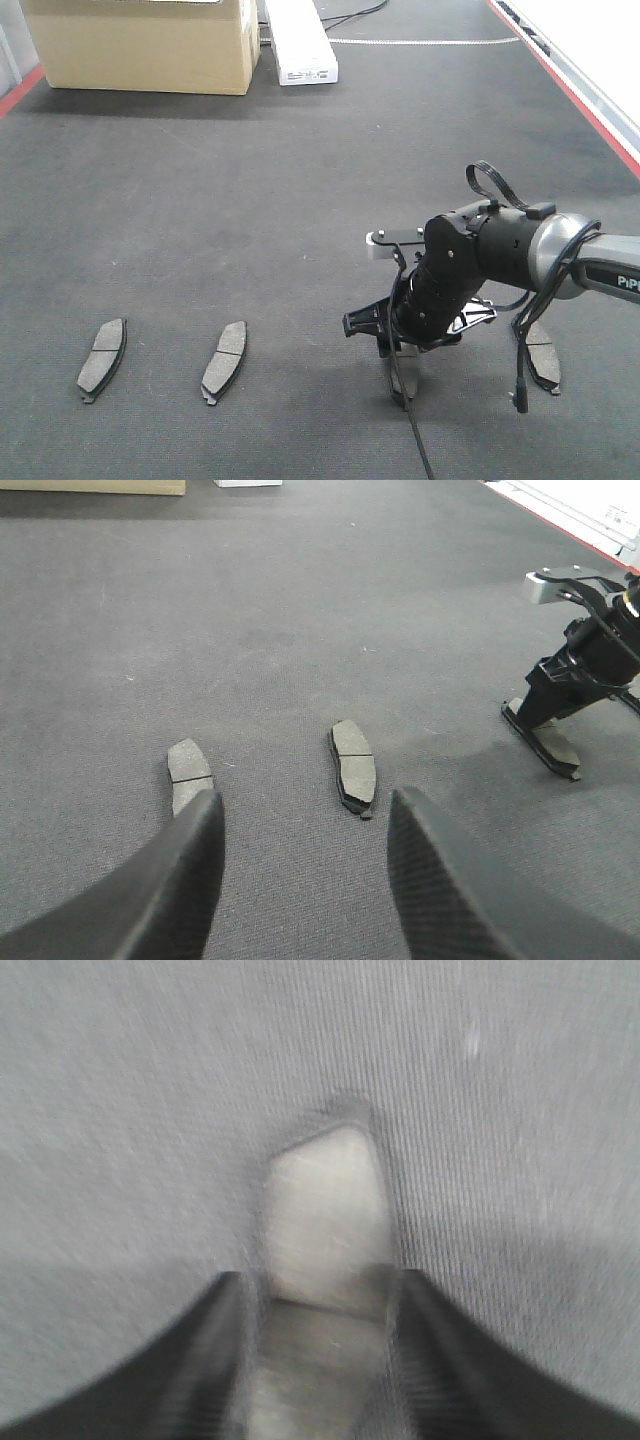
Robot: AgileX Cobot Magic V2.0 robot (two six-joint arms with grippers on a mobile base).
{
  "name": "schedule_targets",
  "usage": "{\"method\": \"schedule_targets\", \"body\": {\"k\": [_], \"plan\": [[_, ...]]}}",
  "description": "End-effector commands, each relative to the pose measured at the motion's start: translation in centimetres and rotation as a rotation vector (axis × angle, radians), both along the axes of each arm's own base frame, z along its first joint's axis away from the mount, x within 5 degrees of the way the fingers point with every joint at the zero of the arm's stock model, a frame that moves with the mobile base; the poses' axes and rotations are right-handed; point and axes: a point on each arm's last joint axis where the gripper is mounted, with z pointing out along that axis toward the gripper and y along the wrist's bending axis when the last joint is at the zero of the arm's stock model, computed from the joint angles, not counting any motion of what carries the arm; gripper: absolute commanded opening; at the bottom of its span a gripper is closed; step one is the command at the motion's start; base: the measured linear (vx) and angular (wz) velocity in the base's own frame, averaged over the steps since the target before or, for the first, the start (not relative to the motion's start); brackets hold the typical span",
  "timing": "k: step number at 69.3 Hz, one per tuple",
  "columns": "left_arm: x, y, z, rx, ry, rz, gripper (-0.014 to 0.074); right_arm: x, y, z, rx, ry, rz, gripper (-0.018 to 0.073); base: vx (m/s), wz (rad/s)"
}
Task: Move and align brake pads A on conveyor
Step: 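Lower the right gripper's brake pad onto the belt beside the other pad, then open the right gripper and raise it off the placed pad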
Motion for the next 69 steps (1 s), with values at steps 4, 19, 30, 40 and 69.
{"method": "schedule_targets", "body": {"k": [4, 19, 30, 40, 69], "plan": [[0.2, -0.1, 1.2, -0.034, -0.065, -0.002, 0.0354, 0.5, -0.3, 3.2, 0.014, -0.116, -0.021, 0.0450, 0.00, 0.00], [0.2, -0.1, 1.2, -0.034, -0.065, -0.002, 0.0354, -1.2, -1.6, 6.7, -0.003, -0.227, 0.006, 0.0450, 0.00, 0.00], [0.2, -0.1, 1.2, -0.034, -0.065, -0.002, 0.0354, -4.5, -3.4, 10.1, 0.014, -0.374, 0.034, 0.0450, 0.00, 0.00], [0.2, -0.1, 1.2, -0.034, -0.065, -0.002, 0.0354, -8.8, -5.6, 13.0, 0.041, -0.514, 0.051, 0.0450, 0.00, 0.00], [0.4, -0.2, 1.8, -0.062, -0.135, -0.008, 0.0354, -22.3, -11.8, 15.9, 0.211, -0.938, 0.065, 0.0450, 0.00, 0.00]]}}
